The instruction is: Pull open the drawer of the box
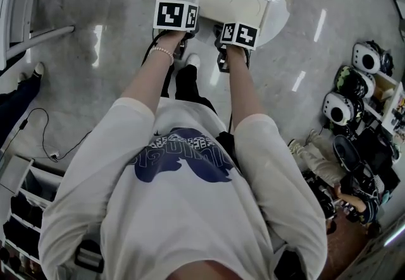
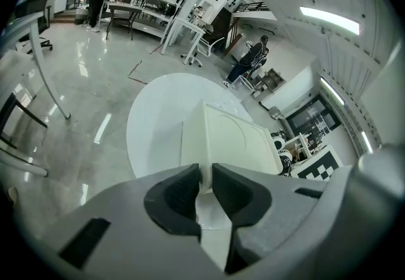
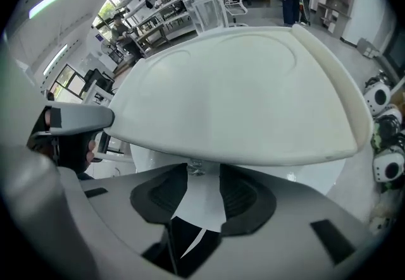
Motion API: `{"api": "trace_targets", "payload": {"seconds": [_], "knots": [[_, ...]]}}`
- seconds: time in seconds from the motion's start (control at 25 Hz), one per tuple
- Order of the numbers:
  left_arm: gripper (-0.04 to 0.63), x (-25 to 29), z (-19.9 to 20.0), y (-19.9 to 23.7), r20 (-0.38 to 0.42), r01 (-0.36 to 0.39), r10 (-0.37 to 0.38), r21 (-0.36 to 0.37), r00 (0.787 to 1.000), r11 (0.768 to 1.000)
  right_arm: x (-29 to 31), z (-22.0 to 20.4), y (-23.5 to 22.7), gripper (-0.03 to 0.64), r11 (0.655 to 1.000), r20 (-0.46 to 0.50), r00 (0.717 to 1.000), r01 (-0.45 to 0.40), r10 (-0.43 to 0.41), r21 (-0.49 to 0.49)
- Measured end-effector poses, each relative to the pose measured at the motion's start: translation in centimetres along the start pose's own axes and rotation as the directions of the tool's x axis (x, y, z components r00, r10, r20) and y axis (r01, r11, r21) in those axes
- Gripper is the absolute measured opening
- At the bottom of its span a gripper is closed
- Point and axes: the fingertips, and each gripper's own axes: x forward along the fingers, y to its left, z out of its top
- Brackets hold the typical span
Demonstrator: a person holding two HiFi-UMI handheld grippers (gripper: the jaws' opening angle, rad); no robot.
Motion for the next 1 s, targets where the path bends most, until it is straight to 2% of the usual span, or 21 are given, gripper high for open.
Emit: {"api": "trace_targets", "payload": {"seconds": [0.12, 0.68, 0.76, 0.84, 1.0], "knots": [[0.071, 0.0, 0.0, 0.1, 0.000, 0.002, -0.002, 0.000, 1.000, 1.000, 0.2, 0.2, -0.2, 0.153, 1.000, -0.016, 1.000, -0.007, 0.007, 0.024], [0.069, -0.1, 0.0, 0.1, 0.006, -0.009, 0.009, -0.004, 1.000, 1.000, 0.2, 0.1, 0.1, 0.147, 0.999, -0.052, 0.998, -0.041, 0.041, -0.003], [0.071, 0.0, 0.0, 0.1, 0.003, -0.011, 0.011, -0.005, 1.000, 1.000, 0.2, 0.1, 0.5, 0.091, 0.999, -0.054, 0.997, -0.055, 0.055, 0.002], [0.069, 0.0, 0.0, 0.0, 0.002, -0.012, 0.012, -0.005, 1.000, 1.000, 0.3, 0.2, 0.7, 0.061, 0.999, -0.052, 0.997, -0.050, 0.050, 0.004], [0.069, 0.0, -0.1, 0.0, 0.001, -0.014, 0.014, -0.007, 1.000, 1.000, 0.3, 0.1, 0.8, 0.058, 0.998, -0.047, 0.997, -0.062, 0.062, 0.012]]}}
